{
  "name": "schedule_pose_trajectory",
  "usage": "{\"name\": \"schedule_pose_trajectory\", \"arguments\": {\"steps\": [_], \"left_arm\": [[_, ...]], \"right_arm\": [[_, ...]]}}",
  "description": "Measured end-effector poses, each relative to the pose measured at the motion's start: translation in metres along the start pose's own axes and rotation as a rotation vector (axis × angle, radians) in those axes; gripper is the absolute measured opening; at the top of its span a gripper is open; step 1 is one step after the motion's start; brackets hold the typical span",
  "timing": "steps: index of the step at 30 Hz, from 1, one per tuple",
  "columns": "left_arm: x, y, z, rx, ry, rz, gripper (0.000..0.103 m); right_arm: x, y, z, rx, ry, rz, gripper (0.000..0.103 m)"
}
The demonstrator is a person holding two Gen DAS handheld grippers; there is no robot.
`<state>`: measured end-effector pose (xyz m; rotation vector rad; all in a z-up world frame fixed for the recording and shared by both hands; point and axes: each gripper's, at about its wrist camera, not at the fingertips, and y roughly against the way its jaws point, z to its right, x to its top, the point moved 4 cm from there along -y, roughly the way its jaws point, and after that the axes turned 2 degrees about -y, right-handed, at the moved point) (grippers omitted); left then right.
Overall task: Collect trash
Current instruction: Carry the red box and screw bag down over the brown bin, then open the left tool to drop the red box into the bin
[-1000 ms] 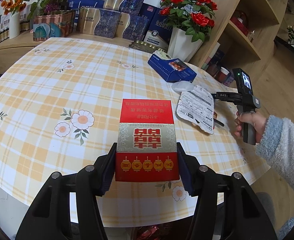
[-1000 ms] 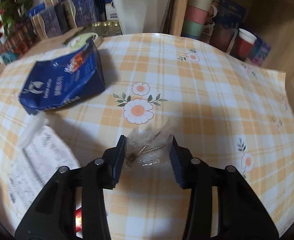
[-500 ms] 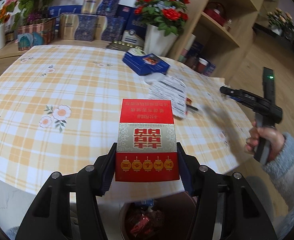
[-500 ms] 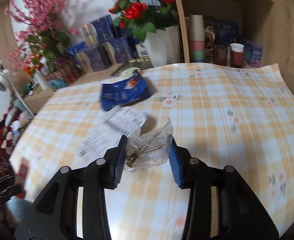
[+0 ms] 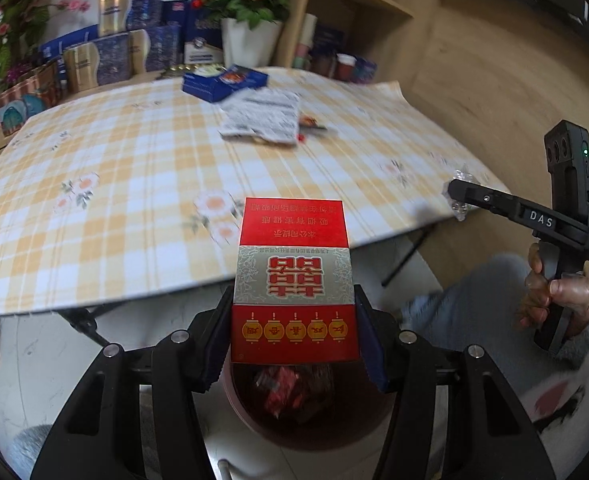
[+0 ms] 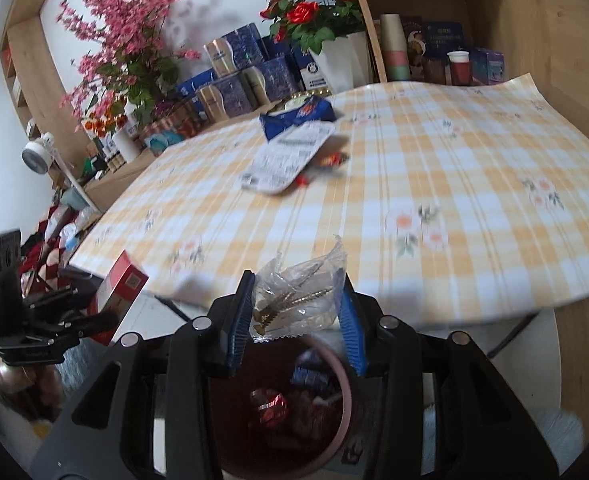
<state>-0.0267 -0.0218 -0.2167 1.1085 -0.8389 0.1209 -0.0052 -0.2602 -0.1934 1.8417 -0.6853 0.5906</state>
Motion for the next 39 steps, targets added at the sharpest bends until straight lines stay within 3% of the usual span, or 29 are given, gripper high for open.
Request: {"name": "schedule_pose_trajectory", "arguments": {"steps": [7, 15, 20, 26, 28, 29, 34, 39], "left_arm": [[-0.022, -0.030, 0.011, -0.021, -0.029, -0.114, 0.055], [-0.050, -0.089, 0.015, -0.033, -0.046, -0.322, 0.055], [-0.055, -0.102, 0.008, -0.032, -0.019, -0.357, 0.055], [-0.050, -0.094, 0.006, -0.022, -0.012, -0.314, 0.058], [-0.046, -0.087, 0.005, -0.014, -0.014, -0.278, 0.073], [-0.043, -0.084, 0.006, -0.007, -0.014, -0.261, 0.076], [-0.029, -0.047, -0.004, 0.107, 0.037, -0.097, 0.091], [-0.022, -0.017, -0.023, 0.175, 0.128, 0.032, 0.095]], "right_arm": [[-0.015, -0.003, -0.007, 0.018, 0.014, -0.006, 0.042], [-0.025, -0.028, -0.013, 0.019, 0.056, -0.068, 0.042], [-0.027, -0.032, -0.010, 0.020, 0.045, -0.082, 0.042], [-0.029, -0.035, -0.010, 0.017, 0.044, -0.098, 0.042], [-0.031, -0.038, -0.011, 0.010, 0.050, -0.113, 0.042], [-0.031, -0.040, -0.011, 0.009, 0.052, -0.117, 0.042], [-0.035, -0.045, -0.015, 0.001, 0.076, -0.141, 0.042], [-0.040, -0.052, -0.022, -0.008, 0.117, -0.174, 0.042]]}}
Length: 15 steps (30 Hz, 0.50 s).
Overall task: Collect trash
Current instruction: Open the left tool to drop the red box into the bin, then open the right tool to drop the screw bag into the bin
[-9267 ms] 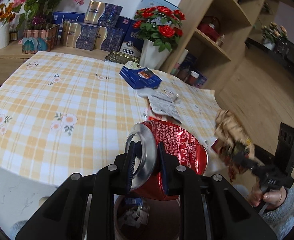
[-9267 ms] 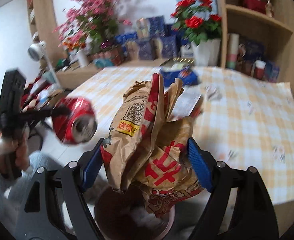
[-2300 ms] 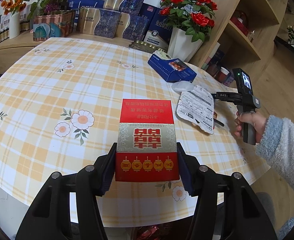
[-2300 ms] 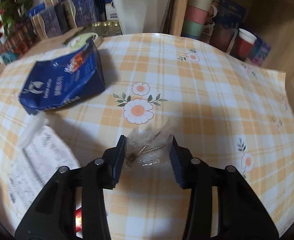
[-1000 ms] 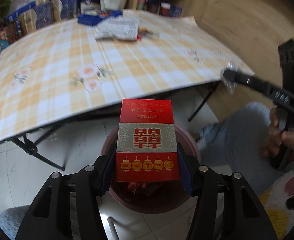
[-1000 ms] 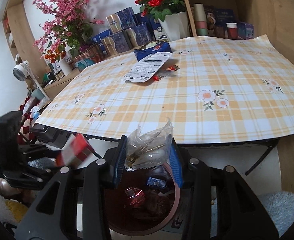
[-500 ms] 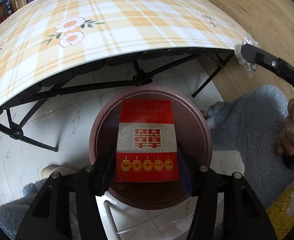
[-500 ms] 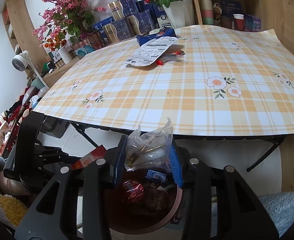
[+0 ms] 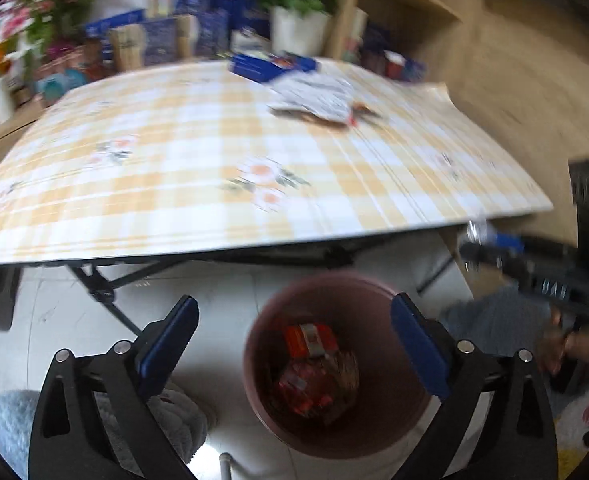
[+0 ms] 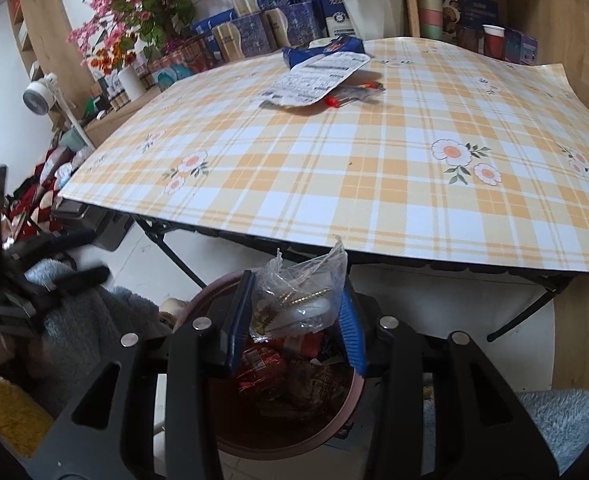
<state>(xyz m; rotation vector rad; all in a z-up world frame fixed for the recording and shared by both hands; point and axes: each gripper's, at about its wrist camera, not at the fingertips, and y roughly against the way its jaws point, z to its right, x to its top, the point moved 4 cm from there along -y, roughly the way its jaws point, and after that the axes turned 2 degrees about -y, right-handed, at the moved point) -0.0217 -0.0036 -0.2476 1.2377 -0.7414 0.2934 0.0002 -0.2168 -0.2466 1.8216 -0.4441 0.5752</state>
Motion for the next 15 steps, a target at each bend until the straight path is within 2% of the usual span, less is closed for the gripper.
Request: {"name": "schedule_pose_trajectory", "arguments": {"steps": [7, 15], "left_arm": [[0.007, 0.009, -0.029, 0.050, 0.133, 0.055, 0.097], [0.004, 0.014, -0.026, 0.018, 0.121, 0.066, 0.097]], "right_arm": [[-0.005, -0.008, -0.013, -0.010, 0.069, -0.038, 0.042], [-0.009, -0.013, -0.024, -0.014, 0.124, -0.065, 0.043]]}}
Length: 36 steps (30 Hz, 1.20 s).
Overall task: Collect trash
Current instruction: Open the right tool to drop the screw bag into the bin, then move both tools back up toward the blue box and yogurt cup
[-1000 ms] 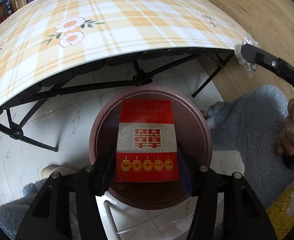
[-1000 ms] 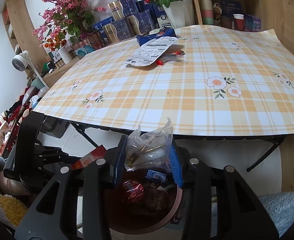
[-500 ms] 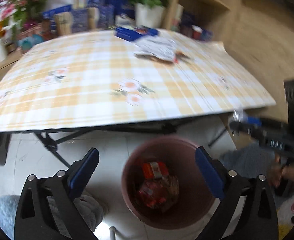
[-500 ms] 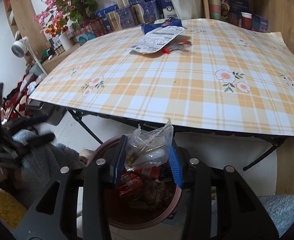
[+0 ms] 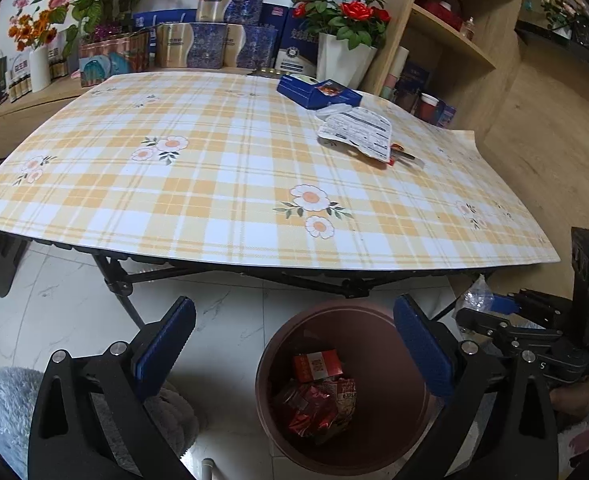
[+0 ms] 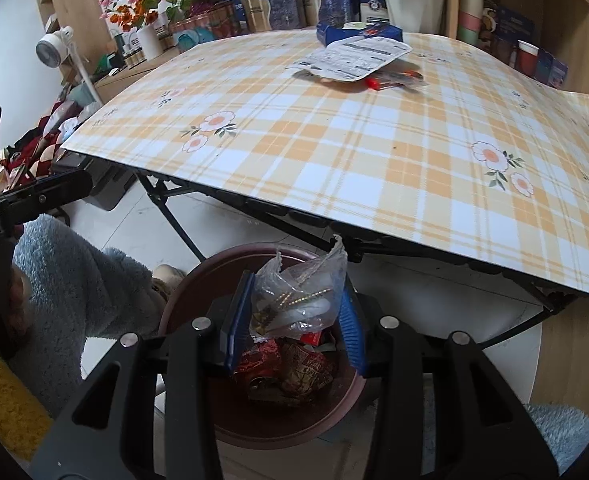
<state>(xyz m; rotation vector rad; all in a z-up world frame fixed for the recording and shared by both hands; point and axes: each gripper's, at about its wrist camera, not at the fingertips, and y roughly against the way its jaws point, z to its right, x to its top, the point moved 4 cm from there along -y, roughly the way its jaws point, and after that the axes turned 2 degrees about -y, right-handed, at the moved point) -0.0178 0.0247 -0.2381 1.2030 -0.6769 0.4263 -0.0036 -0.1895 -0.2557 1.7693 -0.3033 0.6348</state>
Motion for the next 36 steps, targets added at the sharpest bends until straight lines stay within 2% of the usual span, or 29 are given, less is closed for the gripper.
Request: {"name": "schedule_pose_trajectory", "arguments": {"steps": [9, 11, 13, 19, 25, 32, 36], "left_arm": [[-0.001, -0.005, 0.001, -0.003, -0.007, -0.012, 0.097], [0.000, -0.003, -0.002, 0.002, 0.004, -0.002, 0.097], [0.001, -0.002, -0.003, 0.006, 0.010, 0.006, 0.097], [0.002, 0.000, -0.005, 0.019, 0.016, 0.017, 0.097], [0.004, 0.001, -0.005, 0.035, 0.010, 0.031, 0.097], [0.014, 0.006, -0.001, 0.032, -0.020, 0.098, 0.097], [0.024, 0.009, 0.014, -0.016, -0.095, 0.156, 0.097]], "right_arm": [[0.000, 0.002, 0.000, 0.010, -0.001, 0.008, 0.045], [0.000, 0.004, 0.000, 0.016, -0.003, 0.020, 0.052], [0.002, 0.010, 0.000, 0.015, -0.005, 0.046, 0.071], [0.006, 0.018, 0.006, -0.001, -0.034, 0.084, 0.089], [0.007, 0.019, 0.011, -0.007, -0.058, 0.093, 0.092], [0.008, 0.023, 0.015, -0.011, -0.080, 0.107, 0.092], [0.012, 0.028, 0.024, -0.017, -0.121, 0.123, 0.094]]}}
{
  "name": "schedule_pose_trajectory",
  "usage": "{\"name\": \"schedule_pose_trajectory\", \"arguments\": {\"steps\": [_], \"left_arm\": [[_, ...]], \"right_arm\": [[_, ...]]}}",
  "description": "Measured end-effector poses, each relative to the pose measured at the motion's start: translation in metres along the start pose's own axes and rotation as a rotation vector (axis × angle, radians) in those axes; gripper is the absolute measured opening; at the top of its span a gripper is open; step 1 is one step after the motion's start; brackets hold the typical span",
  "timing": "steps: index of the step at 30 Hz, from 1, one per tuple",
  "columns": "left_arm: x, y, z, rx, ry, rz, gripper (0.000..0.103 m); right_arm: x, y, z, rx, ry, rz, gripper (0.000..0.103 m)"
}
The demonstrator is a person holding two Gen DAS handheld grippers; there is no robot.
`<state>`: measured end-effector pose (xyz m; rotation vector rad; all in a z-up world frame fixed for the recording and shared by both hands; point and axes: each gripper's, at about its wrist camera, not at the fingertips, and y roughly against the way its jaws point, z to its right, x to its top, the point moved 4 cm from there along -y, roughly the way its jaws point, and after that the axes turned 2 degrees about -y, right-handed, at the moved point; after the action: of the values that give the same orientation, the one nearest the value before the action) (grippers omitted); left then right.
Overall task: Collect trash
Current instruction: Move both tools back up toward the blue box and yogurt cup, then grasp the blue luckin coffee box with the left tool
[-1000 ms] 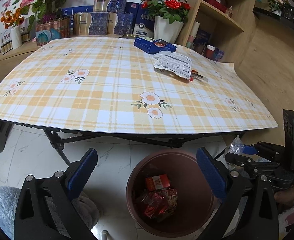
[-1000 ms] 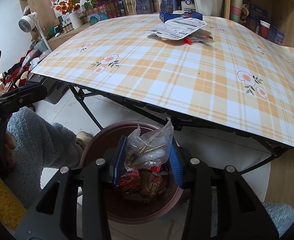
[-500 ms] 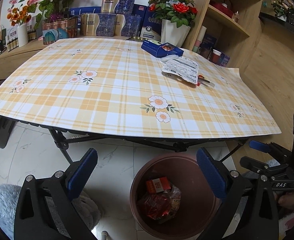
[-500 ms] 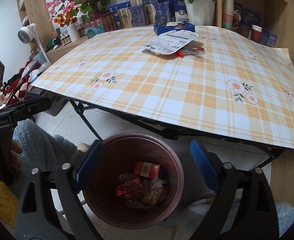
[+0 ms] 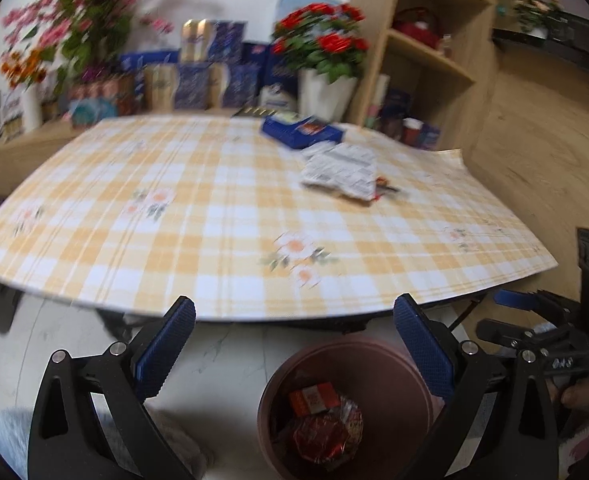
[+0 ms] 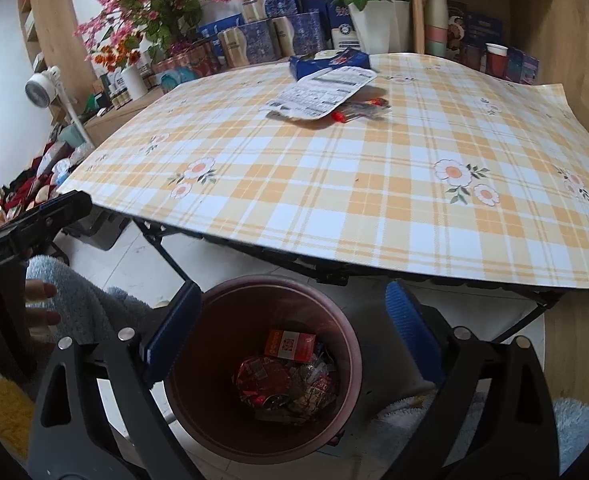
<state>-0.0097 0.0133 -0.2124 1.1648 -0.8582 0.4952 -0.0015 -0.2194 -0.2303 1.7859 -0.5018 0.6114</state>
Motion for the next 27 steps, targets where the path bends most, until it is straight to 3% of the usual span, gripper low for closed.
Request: {"name": "schedule_pose_trajectory", "arguments": {"steps": [3, 8, 20, 27], "left_arm": [[0.011, -0.003, 0.011, -0.039, -0.053, 0.007, 0.097], [0.030, -0.011, 0.009, -0.066, -0.023, 0.009, 0.097], [0.065, -0.033, -0.022, -0.030, 0.043, -0.051, 0.097], [0.094, -0.051, -0.040, -0.014, 0.095, -0.082, 0.097]], "right_arm": [[0.008, 0.006, 0.011, -0.017, -0.039, 0.024, 0.096], [0.024, 0.009, 0.030, -0.042, -0.075, 0.037, 0.097], [0.092, 0.010, 0.072, -0.073, -0.151, 0.115, 0.097], [0.131, 0.001, 0.075, -0.085, -0.117, 0.125, 0.097]]}}
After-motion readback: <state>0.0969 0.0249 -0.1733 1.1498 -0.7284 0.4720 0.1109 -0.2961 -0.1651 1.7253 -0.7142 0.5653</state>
